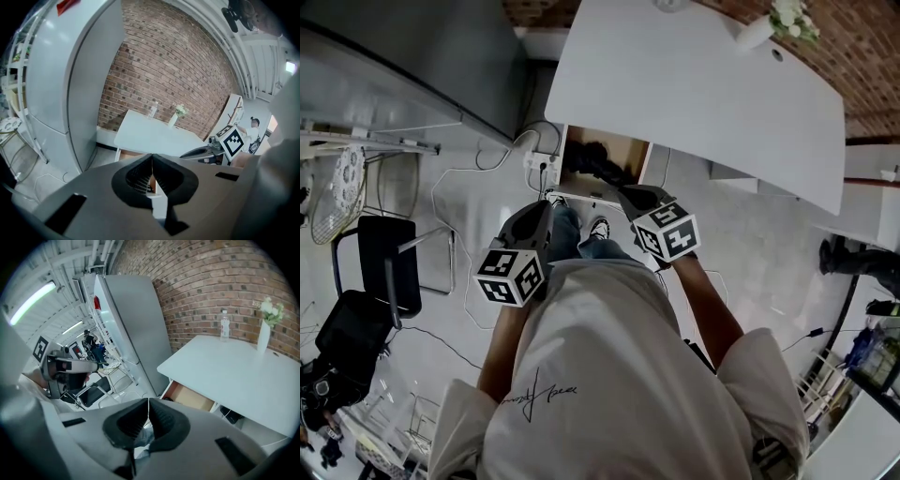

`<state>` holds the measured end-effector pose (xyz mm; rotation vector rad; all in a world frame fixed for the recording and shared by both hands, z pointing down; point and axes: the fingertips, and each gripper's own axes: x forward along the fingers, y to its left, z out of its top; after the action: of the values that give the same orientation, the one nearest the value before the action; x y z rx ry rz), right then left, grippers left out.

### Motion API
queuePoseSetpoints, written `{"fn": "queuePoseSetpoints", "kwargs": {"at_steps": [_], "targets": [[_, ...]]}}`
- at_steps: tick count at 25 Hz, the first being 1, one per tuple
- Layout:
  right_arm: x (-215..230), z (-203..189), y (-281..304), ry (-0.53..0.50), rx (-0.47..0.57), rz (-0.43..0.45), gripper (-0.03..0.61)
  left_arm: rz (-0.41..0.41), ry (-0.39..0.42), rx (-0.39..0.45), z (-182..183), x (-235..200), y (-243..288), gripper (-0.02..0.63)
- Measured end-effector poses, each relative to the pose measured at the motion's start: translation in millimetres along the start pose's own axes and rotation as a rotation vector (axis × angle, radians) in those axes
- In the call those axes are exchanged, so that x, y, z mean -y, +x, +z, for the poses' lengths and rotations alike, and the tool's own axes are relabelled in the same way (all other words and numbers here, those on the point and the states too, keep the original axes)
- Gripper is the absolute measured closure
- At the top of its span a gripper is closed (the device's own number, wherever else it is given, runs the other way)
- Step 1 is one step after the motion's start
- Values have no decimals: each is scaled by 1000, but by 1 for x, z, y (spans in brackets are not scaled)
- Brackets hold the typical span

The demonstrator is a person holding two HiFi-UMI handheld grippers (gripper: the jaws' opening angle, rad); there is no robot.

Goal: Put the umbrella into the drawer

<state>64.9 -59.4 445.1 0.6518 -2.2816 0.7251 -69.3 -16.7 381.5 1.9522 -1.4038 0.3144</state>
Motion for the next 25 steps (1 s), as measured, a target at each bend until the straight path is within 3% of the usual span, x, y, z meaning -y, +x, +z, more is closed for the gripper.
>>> {"fn": "queuePoseSetpoints", "kwargs": {"at_steps": [8, 18, 25], "targets": [[-12, 32, -42, -26, 116, -28, 558, -19, 7, 74, 20, 11, -17, 595], [-14, 57, -92, -39, 270, -105, 560, -6, 146, 240, 58, 32, -41, 595], [-17, 69, -124, -59, 408, -173, 560, -8, 169, 334, 72, 43, -50, 595]]}}
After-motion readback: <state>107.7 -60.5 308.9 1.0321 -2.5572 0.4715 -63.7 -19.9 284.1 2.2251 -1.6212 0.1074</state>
